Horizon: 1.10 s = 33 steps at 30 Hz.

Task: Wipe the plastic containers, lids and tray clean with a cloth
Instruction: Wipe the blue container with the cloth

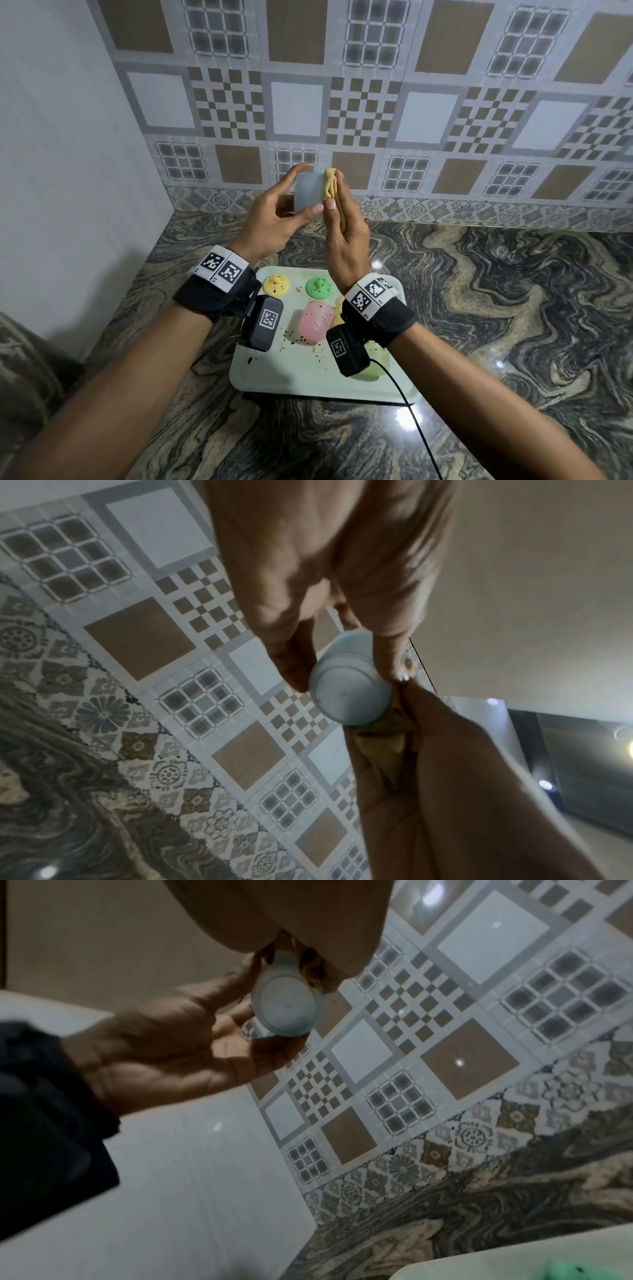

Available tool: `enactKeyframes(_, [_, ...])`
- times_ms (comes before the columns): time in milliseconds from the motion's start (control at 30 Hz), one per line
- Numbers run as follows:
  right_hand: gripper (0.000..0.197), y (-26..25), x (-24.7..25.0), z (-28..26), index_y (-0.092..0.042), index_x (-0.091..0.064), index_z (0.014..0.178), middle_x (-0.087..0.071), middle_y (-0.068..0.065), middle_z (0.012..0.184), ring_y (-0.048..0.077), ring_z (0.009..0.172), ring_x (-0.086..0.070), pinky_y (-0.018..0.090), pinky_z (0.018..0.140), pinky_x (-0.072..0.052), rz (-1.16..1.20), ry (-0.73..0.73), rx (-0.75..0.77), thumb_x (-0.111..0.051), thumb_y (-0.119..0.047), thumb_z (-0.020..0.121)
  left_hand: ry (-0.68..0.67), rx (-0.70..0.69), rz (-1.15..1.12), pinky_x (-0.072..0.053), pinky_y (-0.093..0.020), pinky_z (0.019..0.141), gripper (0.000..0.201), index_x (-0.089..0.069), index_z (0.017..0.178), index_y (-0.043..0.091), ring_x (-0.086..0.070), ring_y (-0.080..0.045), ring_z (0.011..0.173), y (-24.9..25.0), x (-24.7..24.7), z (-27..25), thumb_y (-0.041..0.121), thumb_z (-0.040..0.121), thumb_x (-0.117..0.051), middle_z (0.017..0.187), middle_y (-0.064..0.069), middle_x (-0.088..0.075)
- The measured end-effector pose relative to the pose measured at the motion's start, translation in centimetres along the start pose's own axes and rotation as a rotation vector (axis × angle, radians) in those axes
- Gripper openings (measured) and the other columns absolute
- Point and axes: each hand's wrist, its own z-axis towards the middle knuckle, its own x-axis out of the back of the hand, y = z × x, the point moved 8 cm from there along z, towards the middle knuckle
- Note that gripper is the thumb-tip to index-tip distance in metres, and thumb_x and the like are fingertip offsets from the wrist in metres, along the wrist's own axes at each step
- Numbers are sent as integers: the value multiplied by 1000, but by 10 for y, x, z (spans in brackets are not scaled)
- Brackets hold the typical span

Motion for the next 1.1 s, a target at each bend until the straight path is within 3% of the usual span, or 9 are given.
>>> enactKeyframes(133, [44,0,4,2,-16,-39,148,-41,-3,151,10,141,-37,47,115,-36,37,29,-21,-45,-22,104,31,33,-126,-53,-36,94,77,-33,149,22,-64,-20,114,-5,1,-1,10,84,-72,120,3,-67])
enactKeyframes(300, [46,-1,2,-1,-17,-38,148,-40,-2,152,12,143,-35,49,116,-34,39,3,-3,-46,-24,103,4,128,-89,-52,-37,96,85,-31,150,28,-61,-20,116,-6,2,3,33,78,-77,133,-10,-57])
enactKeyframes(400, [45,-2,4,-1,-14,-37,148,-46,-9,147,13,141,-39,49,115,-36,67,21,-8,-44,-20,104,33,64,-73,-54,-30,91,79,-29,150,24,-63,-15,111,2,6,2,22,83,-70,128,-18,-61])
enactKeyframes(500, [44,-4,6,5,-12,-38,148,-51,-15,139,10,135,-46,44,111,-41,105,27,-25,-41,-18,105,-30,117,-176,-49,-32,97,65,-31,150,27,-63,-13,109,-2,2,3,15,93,-59,114,-5,-70])
enactKeyframes(667, [48,-12,-2,1,-13,-35,150,-39,1,154,15,144,-33,49,117,-33,50,2,25,-45,-21,103,78,62,-33,-49,-25,94,73,-34,148,28,-64,-6,107,9,8,5,31,85,-69,110,12,-70])
enactKeyframes(767, [46,-6,2,6,-15,-37,149,-50,-7,144,15,136,-46,50,110,-41,85,37,-35,-42,-26,104,26,88,-143,-47,-35,102,67,-32,148,32,-59,-15,119,4,6,3,32,88,-62,126,-1,-64])
enactKeyframes(900, [46,-10,1,-2,-11,-35,149,-42,-5,149,10,140,-39,45,115,-36,51,45,-3,-44,-19,104,-37,161,-101,-43,-27,103,67,-33,148,31,-57,2,114,5,2,3,42,88,-59,132,11,-59])
enactKeyframes(1033, [47,-10,-2,-5,-11,-36,149,-38,3,154,16,145,-32,50,117,-31,2,69,46,-44,-20,103,90,102,-64,-51,-40,99,63,-39,146,20,-63,-18,111,4,15,1,32,89,-65,119,-18,-66])
enactKeyframes(1100, [46,-8,-3,0,-18,-39,148,-45,5,150,23,140,-41,56,111,-37,56,69,-10,-41,-30,104,51,158,-212,-54,-34,91,50,-42,144,16,-61,-22,116,0,13,-3,25,97,-54,130,-14,-60])
